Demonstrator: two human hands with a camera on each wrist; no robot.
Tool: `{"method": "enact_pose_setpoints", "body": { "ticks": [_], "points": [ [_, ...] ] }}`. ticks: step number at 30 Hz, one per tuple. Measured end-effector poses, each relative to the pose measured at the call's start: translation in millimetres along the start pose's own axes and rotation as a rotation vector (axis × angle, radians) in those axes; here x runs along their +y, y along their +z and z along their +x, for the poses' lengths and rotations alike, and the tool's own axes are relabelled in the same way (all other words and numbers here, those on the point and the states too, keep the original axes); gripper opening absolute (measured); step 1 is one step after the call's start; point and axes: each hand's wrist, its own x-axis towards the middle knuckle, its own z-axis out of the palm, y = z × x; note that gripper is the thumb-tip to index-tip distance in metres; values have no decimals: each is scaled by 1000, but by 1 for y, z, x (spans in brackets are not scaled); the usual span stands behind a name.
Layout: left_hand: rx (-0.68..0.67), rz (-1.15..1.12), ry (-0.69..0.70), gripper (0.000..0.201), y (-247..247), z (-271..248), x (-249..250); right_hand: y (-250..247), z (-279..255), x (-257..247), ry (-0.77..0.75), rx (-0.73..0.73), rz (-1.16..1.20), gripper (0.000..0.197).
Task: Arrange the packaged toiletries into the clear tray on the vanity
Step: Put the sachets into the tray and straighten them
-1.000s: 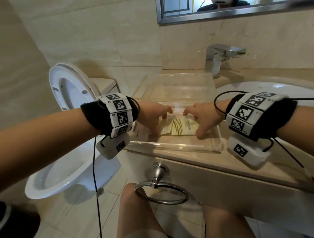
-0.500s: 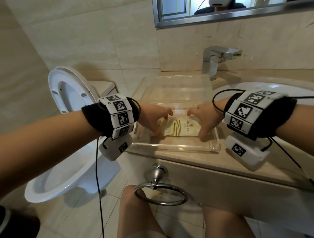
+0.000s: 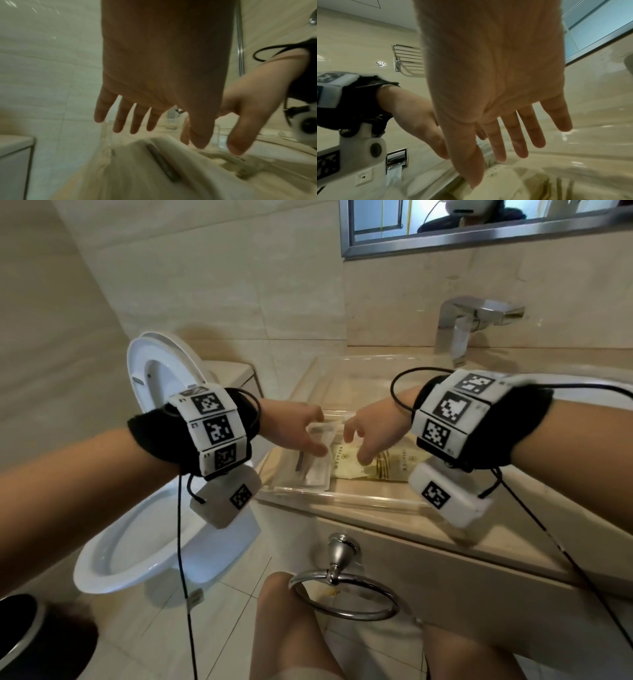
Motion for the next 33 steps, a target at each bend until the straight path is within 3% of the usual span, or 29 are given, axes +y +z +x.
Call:
{"method": "enact_pose_setpoints", "body": {
  "ticks": [6, 18, 33],
  "points": [
    [-22, 10, -64, 90, 27, 1, 10, 6, 7, -7, -7, -41, -55, 52],
    [-74, 98, -52, 78, 44, 0, 2, 5, 3, -4, -22, -63, -46, 51],
    [-76, 79, -23, 84, 58, 4, -5, 8, -1, -5, -1, -89, -66, 52]
  ]
}}
